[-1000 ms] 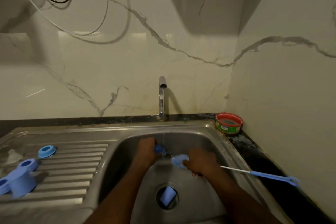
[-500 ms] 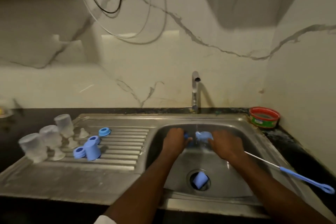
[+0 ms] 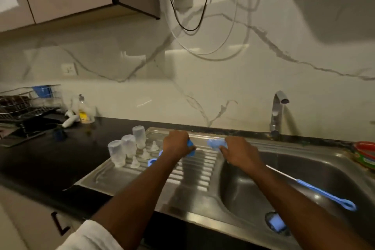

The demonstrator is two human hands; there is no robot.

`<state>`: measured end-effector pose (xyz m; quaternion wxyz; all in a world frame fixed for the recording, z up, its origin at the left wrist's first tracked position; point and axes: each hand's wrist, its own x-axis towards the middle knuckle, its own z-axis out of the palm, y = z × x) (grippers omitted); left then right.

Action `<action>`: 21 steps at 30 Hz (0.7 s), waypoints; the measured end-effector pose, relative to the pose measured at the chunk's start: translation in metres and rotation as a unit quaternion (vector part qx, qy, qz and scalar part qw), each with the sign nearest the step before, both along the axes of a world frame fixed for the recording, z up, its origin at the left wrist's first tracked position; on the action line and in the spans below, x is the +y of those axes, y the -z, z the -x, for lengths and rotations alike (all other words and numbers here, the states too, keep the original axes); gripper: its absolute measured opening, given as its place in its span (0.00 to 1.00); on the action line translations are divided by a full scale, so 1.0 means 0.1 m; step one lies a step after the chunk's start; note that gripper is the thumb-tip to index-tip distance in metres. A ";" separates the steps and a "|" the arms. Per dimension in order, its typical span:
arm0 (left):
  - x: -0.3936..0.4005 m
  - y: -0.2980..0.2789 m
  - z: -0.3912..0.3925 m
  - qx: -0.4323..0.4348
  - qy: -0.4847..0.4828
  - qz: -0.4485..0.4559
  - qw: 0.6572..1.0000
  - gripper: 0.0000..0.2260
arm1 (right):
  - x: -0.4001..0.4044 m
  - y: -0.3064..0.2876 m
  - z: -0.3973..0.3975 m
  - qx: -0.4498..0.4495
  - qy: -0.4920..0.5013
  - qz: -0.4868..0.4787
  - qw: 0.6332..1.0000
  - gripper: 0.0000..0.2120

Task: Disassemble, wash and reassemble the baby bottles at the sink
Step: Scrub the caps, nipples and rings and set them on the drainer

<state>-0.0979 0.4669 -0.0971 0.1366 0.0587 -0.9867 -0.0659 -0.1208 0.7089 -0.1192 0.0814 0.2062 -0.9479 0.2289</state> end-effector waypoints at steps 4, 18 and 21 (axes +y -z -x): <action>-0.28 -0.02 -0.04 -0.005 -0.014 0.017 1.000 0.23 | -0.39 -0.17 -0.28 -0.013 0.016 -0.014 1.000 0.24; -0.08 0.08 0.18 0.028 0.030 0.150 0.988 0.23 | 0.07 -0.01 -0.18 -0.015 0.040 -0.027 0.999 0.18; 0.38 0.10 0.29 0.076 0.085 0.112 0.987 0.15 | 0.39 -0.03 -0.16 0.004 0.094 -0.028 0.995 0.19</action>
